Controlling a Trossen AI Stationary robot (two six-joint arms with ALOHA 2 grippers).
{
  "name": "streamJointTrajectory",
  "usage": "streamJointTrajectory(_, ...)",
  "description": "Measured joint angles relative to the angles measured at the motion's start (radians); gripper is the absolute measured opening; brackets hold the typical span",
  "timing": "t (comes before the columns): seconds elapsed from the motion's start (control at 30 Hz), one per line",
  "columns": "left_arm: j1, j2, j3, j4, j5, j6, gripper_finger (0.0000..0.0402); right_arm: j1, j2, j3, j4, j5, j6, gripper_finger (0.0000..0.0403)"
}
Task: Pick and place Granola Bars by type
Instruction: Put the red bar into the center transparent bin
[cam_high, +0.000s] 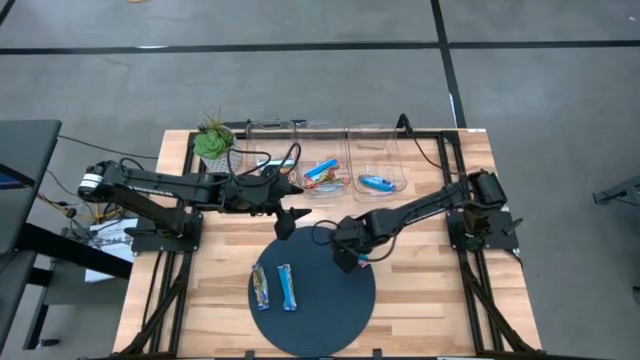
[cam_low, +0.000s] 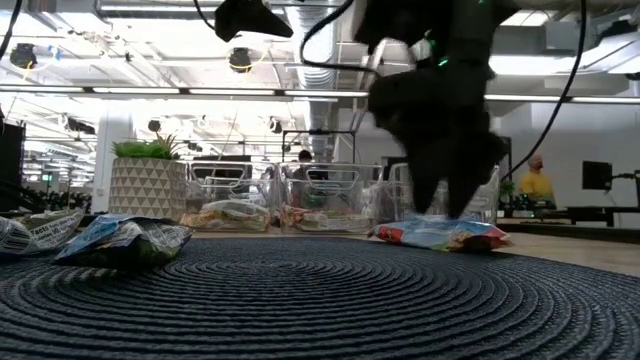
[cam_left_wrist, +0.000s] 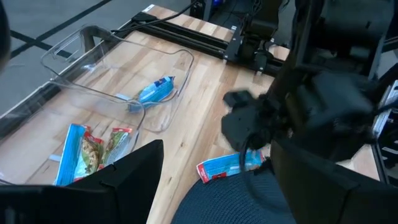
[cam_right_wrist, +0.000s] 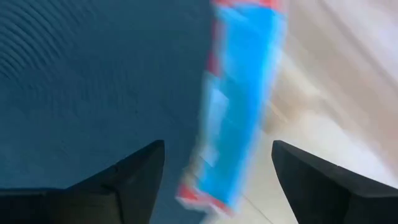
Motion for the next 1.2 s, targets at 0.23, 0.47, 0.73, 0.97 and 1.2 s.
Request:
streamJointTrajectory(0.23, 0.000, 0.000, -0.001, 0.000, 0.000, -0.015, 0.0290, -0.026, 0.042, 0.000, -0.003, 0.001, -0.054, 0.0290)
streamJointTrajectory(0.47, 0.000, 0.000, -0.001, -0.004, 0.000, -0.022, 0.0290, -0.047, 0.070, 0.008, 0.041, -0.021, -0.089, 0.0267)
streamJointTrajectory(0.73, 0.000, 0.000, -0.001, -0.003, 0.000, -0.022, 0.0290, -0.050, 0.073, 0.005, 0.042, -0.024, -0.105, 0.0171)
streamJointTrajectory(0.97, 0.000, 0.000, -0.001, -0.003, -0.005, -0.022, 0.0290, -0.053, 0.073, 0.005, 0.043, -0.024, -0.105, 0.0086)
streamJointTrajectory(1.2, 0.000, 0.000, -0.001, -0.003, -0.006, -0.022, 0.0290, -0.053, 0.073, 0.005, 0.043, -0.023, -0.105, 0.0043)
